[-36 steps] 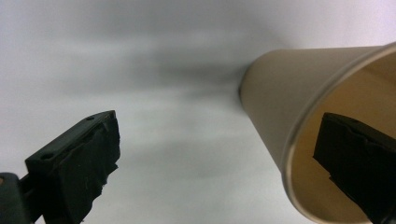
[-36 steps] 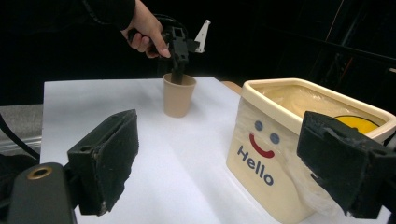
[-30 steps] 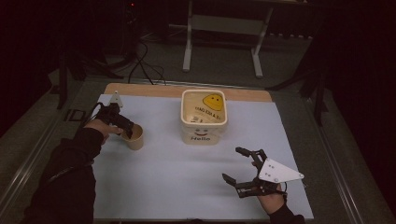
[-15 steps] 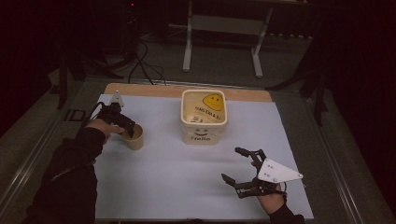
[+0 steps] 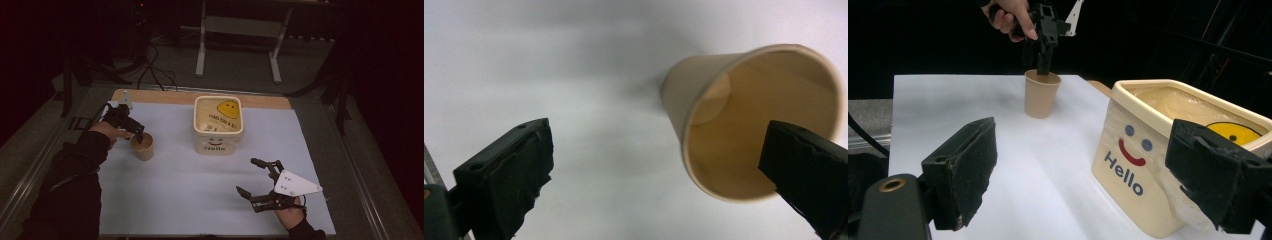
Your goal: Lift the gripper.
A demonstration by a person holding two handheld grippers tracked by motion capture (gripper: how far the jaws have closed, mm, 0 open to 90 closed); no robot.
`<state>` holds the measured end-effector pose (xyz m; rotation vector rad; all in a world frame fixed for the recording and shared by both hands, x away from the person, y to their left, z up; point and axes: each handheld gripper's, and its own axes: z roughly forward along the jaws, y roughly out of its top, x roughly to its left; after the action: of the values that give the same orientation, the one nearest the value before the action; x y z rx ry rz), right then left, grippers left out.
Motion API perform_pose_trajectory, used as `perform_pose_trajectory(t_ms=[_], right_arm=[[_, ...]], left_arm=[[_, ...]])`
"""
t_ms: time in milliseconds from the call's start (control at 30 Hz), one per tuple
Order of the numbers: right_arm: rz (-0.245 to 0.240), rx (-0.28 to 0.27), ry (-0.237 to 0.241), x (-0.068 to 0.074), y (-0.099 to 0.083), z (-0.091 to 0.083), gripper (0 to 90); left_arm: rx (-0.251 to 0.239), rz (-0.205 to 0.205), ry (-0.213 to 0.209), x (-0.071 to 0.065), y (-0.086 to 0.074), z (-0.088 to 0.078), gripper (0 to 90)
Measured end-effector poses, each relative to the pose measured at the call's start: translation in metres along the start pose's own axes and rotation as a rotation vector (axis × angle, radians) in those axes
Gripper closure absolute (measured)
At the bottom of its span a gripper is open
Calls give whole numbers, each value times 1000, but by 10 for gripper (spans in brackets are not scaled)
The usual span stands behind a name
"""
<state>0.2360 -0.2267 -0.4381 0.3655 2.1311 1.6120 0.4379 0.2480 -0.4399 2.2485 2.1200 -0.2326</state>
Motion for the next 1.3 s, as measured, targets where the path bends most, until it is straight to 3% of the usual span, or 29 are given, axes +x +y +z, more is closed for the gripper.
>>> perform_pose_trajectory(t_ms=[400,533,567,833,933,967,1000,1033,1067,1100,1133,1167,1200,1267,1300], right_arm=[[-1,3,5,1,0,0,131],[1,3,5,1,0,0,131],[-1,4,5,1,0,0,131],[-2,8,6,1,0,1,131],[-1,12,6,2,0,1,131],[-2,13,6,2,-1,1,131],[-3,14,8,2,-1,2,131],[-3,14,10,2,-1,2,132],[-4,14,11,2,0,2,131],[-4,14,11,2,0,2,131],[-5,16,13,3,0,2,132],[-5,16,13,3,0,2,132],[-9,18,14,3,0,3,132],[-10,16,16,4,0,2,132],[-10,17,16,4,0,2,131]], left_arm=[[-38,36,0,-5,-4,-40,19],[-46,70,6,-6,-7,-59,19],[-55,88,-12,-6,-8,-67,19],[-75,151,-15,-4,-16,-92,19],[-77,209,-23,-4,-21,-100,19],[-70,264,-18,-6,-24,-105,19],[-70,264,-18,-6,-24,-105,19],[-76,363,-61,-12,-30,-109,19],[-74,400,-86,-15,-33,-111,18],[-74,400,-86,-15,-33,-111,18],[-69,454,-87,-18,-37,-114,18],[-69,454,-87,-18,-37,-114,18],[-74,494,-92,-20,-39,-118,18],[-97,526,-121,-20,-42,-123,18],[-112,547,-109,-21,-44,-125,19]])
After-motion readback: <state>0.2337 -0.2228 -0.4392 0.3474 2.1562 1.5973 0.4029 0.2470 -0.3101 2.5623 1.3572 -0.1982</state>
